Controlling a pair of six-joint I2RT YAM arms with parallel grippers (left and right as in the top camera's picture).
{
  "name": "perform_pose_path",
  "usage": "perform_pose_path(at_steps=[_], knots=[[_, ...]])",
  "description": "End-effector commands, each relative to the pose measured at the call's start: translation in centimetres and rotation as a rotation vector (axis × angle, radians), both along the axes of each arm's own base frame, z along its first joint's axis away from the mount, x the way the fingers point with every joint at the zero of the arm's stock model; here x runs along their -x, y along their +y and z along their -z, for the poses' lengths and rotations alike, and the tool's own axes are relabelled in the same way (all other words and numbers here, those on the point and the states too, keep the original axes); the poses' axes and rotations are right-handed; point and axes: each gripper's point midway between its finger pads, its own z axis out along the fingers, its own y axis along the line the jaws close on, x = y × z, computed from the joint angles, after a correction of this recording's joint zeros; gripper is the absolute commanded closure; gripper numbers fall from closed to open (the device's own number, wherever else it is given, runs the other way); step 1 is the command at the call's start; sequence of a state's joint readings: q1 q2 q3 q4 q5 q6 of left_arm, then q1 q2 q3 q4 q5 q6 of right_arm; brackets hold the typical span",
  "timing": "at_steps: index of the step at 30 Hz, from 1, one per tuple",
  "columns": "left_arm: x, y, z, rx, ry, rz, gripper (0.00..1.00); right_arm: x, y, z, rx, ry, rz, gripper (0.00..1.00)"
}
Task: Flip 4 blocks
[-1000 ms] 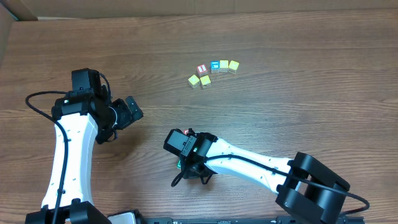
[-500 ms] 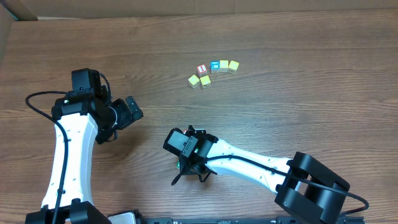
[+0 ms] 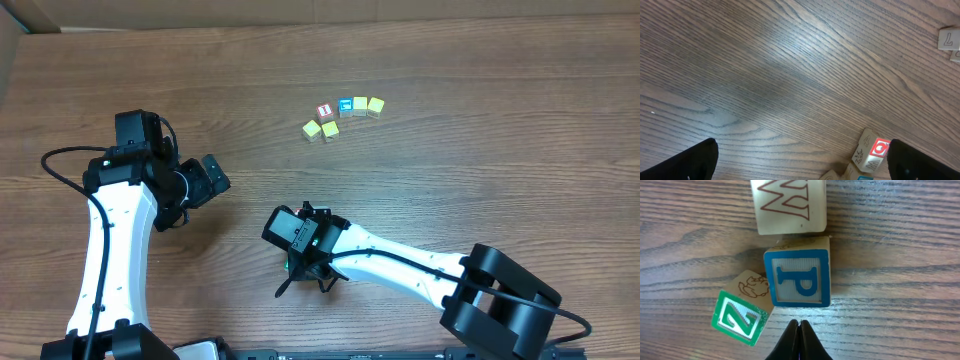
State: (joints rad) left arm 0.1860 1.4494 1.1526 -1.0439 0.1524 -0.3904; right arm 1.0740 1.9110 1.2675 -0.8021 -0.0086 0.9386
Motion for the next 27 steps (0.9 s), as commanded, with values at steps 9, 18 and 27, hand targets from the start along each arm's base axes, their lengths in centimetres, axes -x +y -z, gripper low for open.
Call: perform_pose_path(at_steps=[9, 18, 27], knots=[[0.1, 0.1, 0.3, -0.002, 0.008, -0.003, 0.0, -0.9, -0.5, 0.6, 0.009, -0.002, 0.031, 0.96], [0.1, 0.1, 0.3, -0.002, 0.008, -0.003, 0.0, -1.5, -0.1, 0.5, -0.003, -0.026, 0.033, 0.96], [0.1, 0.1, 0.3, -0.002, 0.008, -0.003, 0.0, -1.8, -0.3, 0.5, 0.002, -0.041, 0.039, 0.96]])
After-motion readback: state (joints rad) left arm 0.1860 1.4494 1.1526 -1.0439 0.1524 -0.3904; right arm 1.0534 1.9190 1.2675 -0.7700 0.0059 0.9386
